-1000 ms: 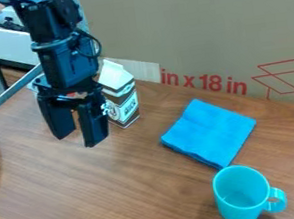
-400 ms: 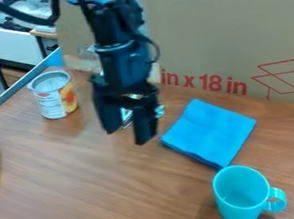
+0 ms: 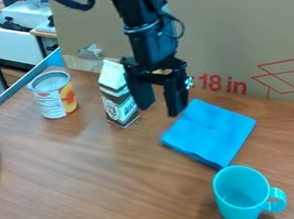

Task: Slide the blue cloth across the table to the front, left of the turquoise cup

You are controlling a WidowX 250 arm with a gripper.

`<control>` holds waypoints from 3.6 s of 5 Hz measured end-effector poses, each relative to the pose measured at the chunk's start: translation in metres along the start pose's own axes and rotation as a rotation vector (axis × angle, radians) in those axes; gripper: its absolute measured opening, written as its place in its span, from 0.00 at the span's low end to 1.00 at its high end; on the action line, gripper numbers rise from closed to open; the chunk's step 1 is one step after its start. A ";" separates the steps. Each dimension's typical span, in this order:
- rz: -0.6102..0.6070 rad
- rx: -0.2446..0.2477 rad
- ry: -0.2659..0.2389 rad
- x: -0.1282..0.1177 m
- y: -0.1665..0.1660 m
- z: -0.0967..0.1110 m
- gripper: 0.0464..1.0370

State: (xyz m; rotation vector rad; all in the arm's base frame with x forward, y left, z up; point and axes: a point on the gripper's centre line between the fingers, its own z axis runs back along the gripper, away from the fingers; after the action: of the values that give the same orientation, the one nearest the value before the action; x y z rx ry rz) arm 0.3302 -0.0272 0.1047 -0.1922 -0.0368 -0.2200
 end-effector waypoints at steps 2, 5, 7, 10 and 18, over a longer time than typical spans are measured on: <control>-0.051 0.121 -0.013 0.039 -0.032 -0.030 0.96; 0.009 0.259 -0.103 0.053 -0.040 -0.045 0.96; 0.008 0.267 -0.127 0.059 -0.028 -0.051 0.96; 0.126 0.268 -0.175 0.054 -0.012 -0.071 0.96; 0.270 0.227 0.074 -0.132 0.026 -0.059 0.96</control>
State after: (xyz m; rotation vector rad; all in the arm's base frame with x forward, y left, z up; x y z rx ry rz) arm 0.2082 0.0141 0.0348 0.0378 0.0383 0.0475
